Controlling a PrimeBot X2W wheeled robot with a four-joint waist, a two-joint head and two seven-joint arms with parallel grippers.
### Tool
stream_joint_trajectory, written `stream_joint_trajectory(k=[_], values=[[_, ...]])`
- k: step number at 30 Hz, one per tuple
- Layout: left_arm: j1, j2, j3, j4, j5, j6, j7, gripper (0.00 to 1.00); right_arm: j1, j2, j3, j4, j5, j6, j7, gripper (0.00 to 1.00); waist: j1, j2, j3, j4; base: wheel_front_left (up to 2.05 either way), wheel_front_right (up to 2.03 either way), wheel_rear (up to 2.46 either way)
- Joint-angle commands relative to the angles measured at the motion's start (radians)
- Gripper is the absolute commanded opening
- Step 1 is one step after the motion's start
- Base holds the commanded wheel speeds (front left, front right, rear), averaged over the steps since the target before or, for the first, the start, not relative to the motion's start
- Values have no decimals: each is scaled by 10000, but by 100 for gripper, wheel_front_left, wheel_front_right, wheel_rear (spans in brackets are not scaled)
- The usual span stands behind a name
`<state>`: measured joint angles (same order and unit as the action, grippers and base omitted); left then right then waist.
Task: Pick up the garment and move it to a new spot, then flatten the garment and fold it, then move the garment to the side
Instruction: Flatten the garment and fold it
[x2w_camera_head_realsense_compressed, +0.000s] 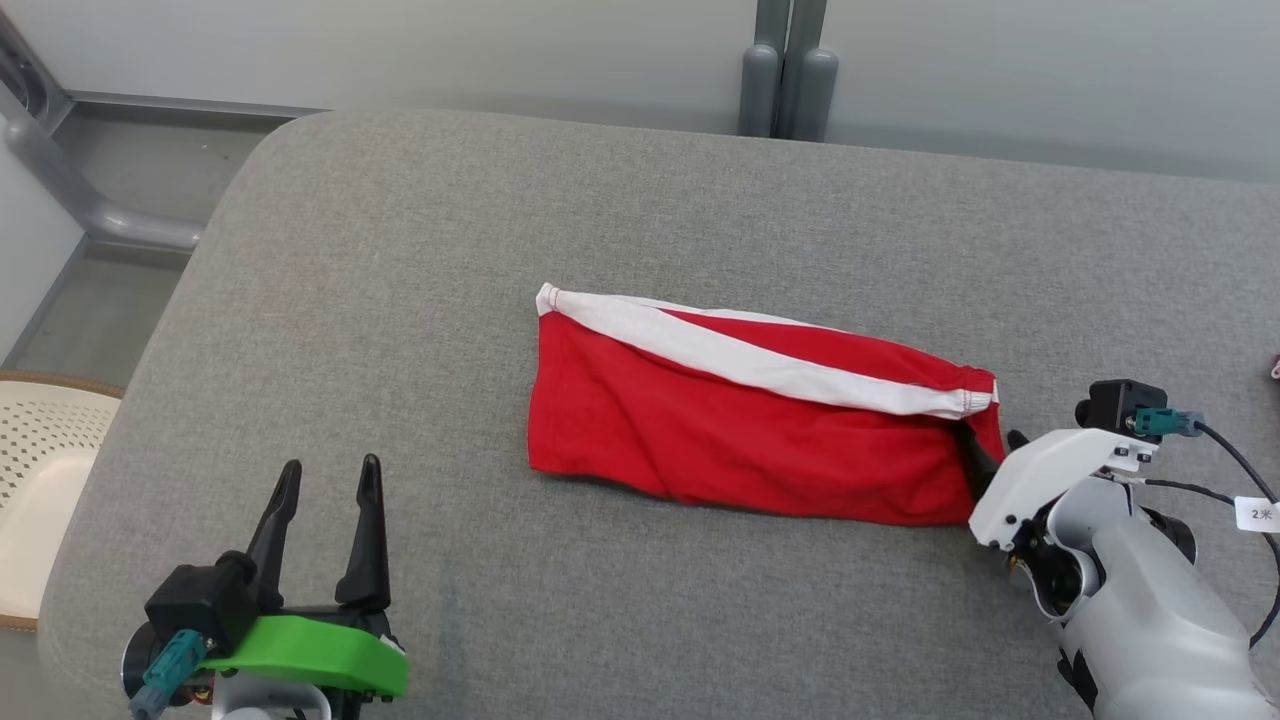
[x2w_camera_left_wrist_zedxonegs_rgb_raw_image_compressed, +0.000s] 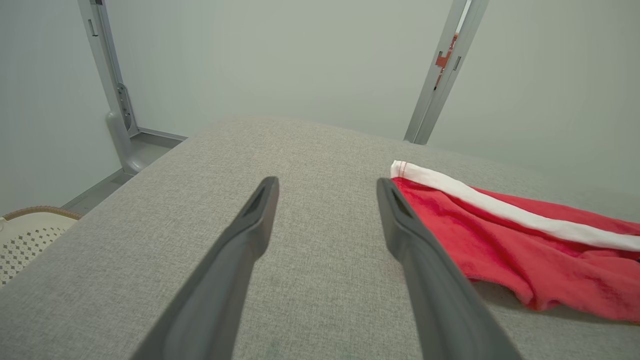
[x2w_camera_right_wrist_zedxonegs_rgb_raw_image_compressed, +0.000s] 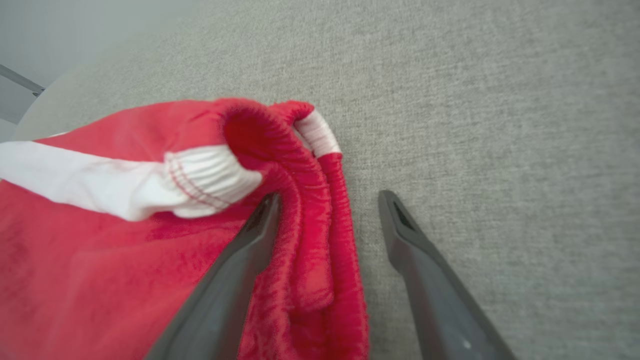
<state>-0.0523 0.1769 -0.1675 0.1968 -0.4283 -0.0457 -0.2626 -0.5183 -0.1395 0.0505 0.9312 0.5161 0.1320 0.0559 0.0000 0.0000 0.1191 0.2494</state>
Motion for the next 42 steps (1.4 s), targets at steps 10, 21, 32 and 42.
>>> stream_joint_trajectory(k=[10, 21, 32, 42], values=[[-75, -32, 187, 121, 193, -120, -24, 100, -60, 58, 790, -558, 1419, -10, 390, 0, 0, 0, -164, -175, 0, 0, 0], [208, -194, 187, 212, 179, -157, -23, 100, 143, -1957, 1081, -1929, 2377, -12, 1685, 0, 0, 0, -531, -1112, 0, 0, 0], [175, -254, 41, 428, 167, -178, 21, 100, 288, -1858, 28, -3222, 2445, -10, 2662, 0, 0, 0, -744, -1420, 0, 0, 0], [151, -323, -71, 668, -2, -170, 64, 100, 221, -146, -955, -3929, 2140, -10, 3339, 0, 0, 0, -703, -671, 0, 0, 0]])
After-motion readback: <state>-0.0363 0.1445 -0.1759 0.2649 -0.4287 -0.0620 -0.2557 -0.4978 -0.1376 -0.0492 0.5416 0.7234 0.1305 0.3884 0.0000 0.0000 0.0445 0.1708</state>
